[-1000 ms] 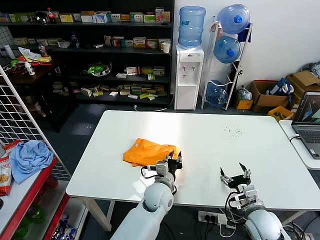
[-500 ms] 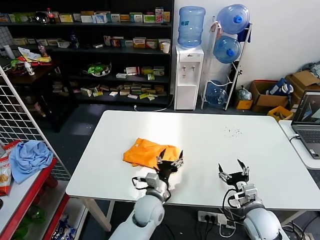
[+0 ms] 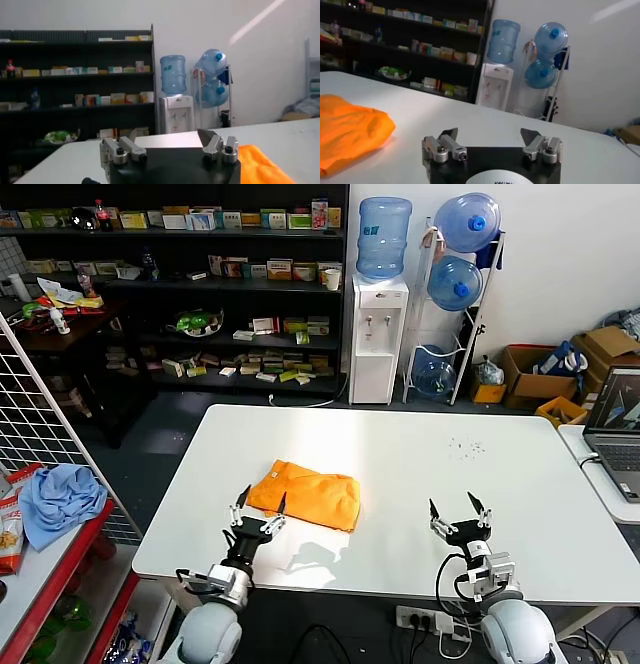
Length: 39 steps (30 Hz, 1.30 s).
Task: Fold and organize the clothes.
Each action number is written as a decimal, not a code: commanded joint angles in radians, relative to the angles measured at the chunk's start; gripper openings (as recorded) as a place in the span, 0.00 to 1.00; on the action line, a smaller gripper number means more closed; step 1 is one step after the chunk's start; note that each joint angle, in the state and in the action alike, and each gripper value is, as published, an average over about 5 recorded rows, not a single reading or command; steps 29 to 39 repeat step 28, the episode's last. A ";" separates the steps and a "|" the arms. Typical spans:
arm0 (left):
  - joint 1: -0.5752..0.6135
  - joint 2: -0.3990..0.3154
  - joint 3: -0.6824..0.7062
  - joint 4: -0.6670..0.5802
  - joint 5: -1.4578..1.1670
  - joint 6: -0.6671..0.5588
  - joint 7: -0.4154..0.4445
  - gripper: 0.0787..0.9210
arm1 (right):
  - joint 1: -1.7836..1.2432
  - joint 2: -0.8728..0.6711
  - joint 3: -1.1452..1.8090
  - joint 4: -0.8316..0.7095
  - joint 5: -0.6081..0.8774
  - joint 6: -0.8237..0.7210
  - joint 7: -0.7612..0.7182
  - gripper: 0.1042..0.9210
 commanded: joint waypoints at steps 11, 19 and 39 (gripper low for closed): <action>0.114 0.077 -0.226 -0.045 0.136 -0.041 0.129 0.88 | -0.012 0.164 0.230 0.051 -0.087 -0.033 -0.157 0.88; 0.140 0.050 -0.283 -0.077 0.155 0.004 0.163 0.88 | -0.018 0.191 0.246 0.089 -0.111 -0.073 -0.187 0.88; 0.150 0.050 -0.302 -0.089 0.151 0.007 0.163 0.88 | -0.033 0.195 0.247 0.101 -0.113 -0.075 -0.191 0.88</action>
